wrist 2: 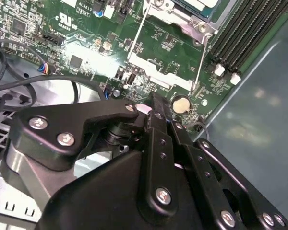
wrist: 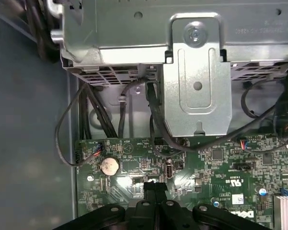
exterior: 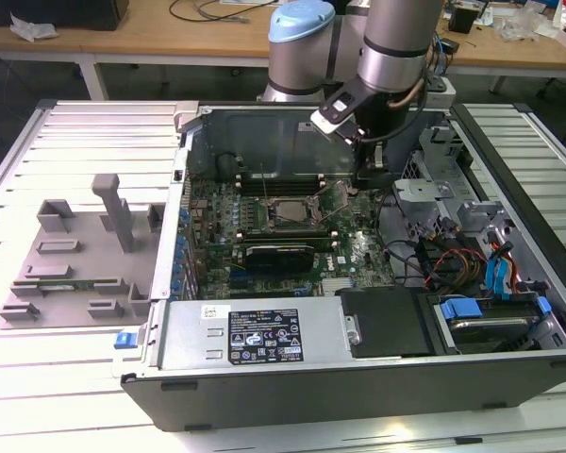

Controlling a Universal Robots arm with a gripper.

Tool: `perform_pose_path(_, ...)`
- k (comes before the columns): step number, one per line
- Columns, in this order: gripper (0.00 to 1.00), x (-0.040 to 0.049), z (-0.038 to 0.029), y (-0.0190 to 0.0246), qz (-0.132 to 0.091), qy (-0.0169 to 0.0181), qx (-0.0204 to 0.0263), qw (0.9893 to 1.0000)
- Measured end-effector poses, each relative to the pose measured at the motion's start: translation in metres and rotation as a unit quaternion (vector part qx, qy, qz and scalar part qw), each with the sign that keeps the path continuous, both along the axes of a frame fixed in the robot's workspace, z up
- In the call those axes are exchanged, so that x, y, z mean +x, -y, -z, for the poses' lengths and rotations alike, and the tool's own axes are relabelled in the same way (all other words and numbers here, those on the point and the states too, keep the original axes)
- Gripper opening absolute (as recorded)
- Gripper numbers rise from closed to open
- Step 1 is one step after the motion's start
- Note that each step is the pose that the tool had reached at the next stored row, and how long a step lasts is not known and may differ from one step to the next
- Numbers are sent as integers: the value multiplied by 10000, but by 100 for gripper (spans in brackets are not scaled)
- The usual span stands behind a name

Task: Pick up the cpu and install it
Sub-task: 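Close the cpu cover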

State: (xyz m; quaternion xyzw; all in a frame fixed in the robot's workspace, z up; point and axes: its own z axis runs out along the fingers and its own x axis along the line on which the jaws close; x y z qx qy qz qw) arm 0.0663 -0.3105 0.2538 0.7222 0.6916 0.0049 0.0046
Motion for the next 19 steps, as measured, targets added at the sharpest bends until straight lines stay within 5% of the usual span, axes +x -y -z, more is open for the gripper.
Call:
perform_pose_path(4, 11, 0, 129, 0, 0, -1, -1, 10000)
perform_pose_path(11, 11, -50, 131, 0, 0, 0, -1, 10000)
perform_pose_path(19, 11, -325, 130, -26, 0, 47, -1, 10000)
